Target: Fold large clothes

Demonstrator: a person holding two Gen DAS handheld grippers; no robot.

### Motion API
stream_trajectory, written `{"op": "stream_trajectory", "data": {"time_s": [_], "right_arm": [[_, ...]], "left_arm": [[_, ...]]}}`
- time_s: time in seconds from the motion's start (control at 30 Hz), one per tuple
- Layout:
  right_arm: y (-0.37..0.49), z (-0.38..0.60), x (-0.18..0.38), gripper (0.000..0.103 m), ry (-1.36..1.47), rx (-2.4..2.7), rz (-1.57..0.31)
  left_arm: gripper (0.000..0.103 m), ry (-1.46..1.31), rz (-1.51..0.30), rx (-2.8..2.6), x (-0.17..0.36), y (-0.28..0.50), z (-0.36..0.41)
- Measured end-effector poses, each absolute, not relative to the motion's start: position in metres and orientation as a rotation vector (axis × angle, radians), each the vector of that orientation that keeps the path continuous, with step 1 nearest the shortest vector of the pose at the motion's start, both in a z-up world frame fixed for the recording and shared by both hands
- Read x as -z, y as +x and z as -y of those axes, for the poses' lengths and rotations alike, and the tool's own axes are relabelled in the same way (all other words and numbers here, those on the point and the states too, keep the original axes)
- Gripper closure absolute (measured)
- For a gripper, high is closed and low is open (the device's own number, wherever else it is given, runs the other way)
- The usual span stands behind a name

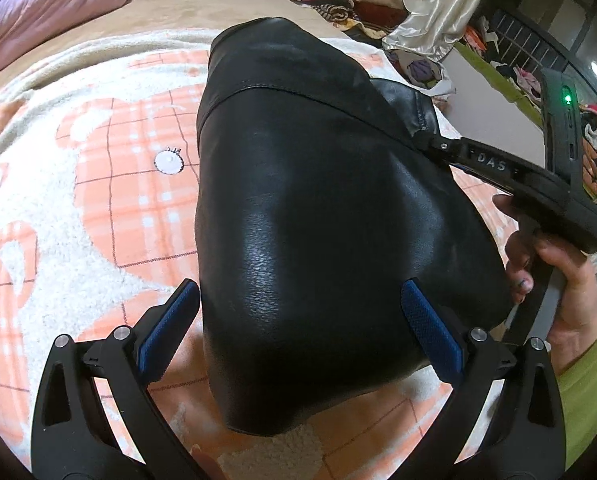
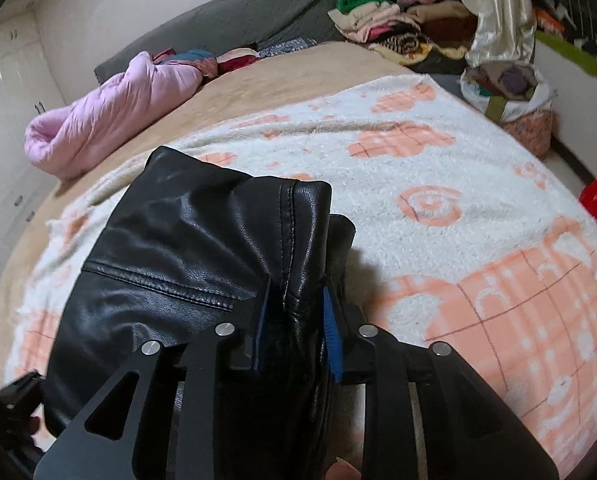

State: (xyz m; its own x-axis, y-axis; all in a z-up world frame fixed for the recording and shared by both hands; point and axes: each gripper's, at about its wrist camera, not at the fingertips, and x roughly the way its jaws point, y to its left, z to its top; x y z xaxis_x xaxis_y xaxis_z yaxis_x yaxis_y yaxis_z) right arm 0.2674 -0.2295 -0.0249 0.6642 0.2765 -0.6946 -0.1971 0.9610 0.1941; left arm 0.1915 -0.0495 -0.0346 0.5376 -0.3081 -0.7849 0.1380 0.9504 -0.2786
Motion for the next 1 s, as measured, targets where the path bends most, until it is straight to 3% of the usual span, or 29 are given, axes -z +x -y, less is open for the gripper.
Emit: {"op": "stream_trajectory", "data": {"time_s": [0.1,0.17,0.43,1.0], "right_arm": [[0.26,0.233,0.02,0.067,0.145,-0.259,-0.777],[0.257,0.236,0.018,0.053,0.147,-0.256,-0.774],[0.231,0.24,0.006,0.035,0.175,-0.3,-0.753],[0.194,0.246,-0.007,0.017,0.171,-0.274,-0.715]], "left_arm": [[0.009,-0.176,-0.967,0.259,0.032,0.191,0.053],[0.009,-0.179,-0.964,0.253,0.03,0.19,0.053],[0.009,-0.174,-0.964,0.243,0.027,0.19,0.057],[0.009,-0.16,-0.959,0.224,0.019,0.179,0.056]]}}
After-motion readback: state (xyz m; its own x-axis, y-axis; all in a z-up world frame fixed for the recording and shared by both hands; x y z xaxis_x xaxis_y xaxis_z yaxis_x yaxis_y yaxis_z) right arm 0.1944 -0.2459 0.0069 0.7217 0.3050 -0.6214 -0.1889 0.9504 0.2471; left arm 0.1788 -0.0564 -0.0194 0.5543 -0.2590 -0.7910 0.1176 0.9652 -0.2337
